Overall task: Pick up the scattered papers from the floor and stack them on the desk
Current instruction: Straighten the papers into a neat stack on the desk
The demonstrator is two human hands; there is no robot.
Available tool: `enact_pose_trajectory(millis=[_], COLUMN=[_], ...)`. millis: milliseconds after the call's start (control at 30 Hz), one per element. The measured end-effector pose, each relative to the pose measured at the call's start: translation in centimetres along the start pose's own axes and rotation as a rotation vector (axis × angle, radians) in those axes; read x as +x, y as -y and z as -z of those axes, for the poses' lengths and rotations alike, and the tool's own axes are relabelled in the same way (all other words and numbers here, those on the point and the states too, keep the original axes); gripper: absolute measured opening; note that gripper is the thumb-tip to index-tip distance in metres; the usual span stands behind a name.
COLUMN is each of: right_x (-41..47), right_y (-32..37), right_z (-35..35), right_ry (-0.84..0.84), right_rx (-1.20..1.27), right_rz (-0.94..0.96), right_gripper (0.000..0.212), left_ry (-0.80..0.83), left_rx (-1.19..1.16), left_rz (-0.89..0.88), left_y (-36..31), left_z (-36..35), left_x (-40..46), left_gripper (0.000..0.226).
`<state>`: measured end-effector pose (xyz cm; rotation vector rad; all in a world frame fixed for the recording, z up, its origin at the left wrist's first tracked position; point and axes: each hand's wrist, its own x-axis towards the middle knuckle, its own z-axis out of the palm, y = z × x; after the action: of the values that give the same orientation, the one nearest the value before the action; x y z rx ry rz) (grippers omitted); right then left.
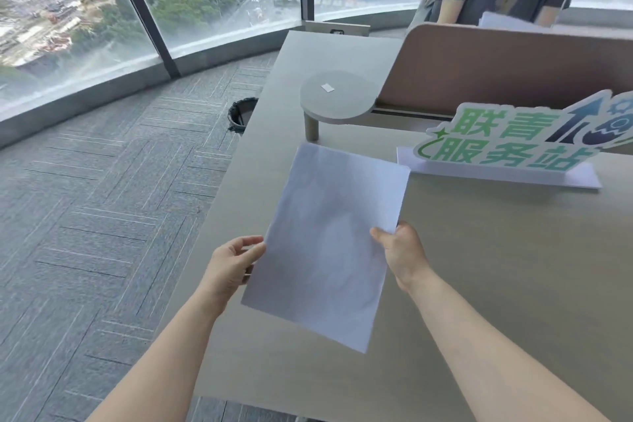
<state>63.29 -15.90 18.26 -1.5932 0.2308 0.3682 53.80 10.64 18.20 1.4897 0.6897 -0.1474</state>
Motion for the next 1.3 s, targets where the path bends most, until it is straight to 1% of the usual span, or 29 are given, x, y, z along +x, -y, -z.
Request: enact_pose_trajectory(millis=[67, 100, 267, 300, 367, 500, 633, 1000, 1100, 1233, 1300], right_x=[0.5, 0.7, 1.9, 2.0, 2.0, 2.3, 3.2, 6.2, 6.6, 6.4, 6.3], right_y=[0.0, -0.1, -1.5, -1.9, -2.8, -4.4, -5.3, -6.2, -6.2, -6.2, -6.2], right_z=[-1.3, -2.0, -5.3, -5.9, -7.0, -8.6, -10.1, -13.2, -13.7, -13.9, -13.9], right_ry=[0.016, 0.018, -0.011, -0.015, -0.010, -0.007, 0.010, 0.028, 0.013, -0.019, -0.046], right_rx=[-0.004, 0.001, 0.007, -0.016, -0.095, -0.230, -0.375, -0.517, -0.550, -0.610, -0.663], right_rz=[-0.032, -0.042, -0.056, -0.064, -0.089, -0.097, -0.102, -0.111, -0.102, -0.093, -0.089], right_gripper=[0.025, 0.024, 0.012, 0.015, 0.028, 0.018, 0.018, 0.018, 0.018, 0.017, 0.018], left_ry=[0.056, 0.051, -0.079, -0.109, -0.156, -0.205, -0.222, -0.267, -0.295, -0.331, -0.360], left_rx=[0.057, 0.079, 0.061, 0.065, 0.077, 0.092, 0.108, 0.191, 0.259, 0.451, 0.499], left_rz=[-0.027, -0.043, -0.036, -0.033, -0.038, -0.030, -0.018, -0.037, -0.048, -0.037, -0.041], left_y=[-0.3, -0.3, 1.5, 1.8, 2.3, 3.0, 3.5, 3.9, 4.2, 4.1, 3.9], left_z=[0.2, 0.3, 2.4, 2.7, 3.3, 4.6, 6.0, 8.0, 8.3, 8.3, 8.1], left_x=[0.6, 1.0, 3.0, 3.3, 4.0, 5.3, 6.8, 10.2, 10.6, 10.9, 10.9], left_gripper=[0.014, 0.011, 0.013, 0.012, 0.013, 0.014, 0.015, 0.010, 0.010, 0.011, 0.012])
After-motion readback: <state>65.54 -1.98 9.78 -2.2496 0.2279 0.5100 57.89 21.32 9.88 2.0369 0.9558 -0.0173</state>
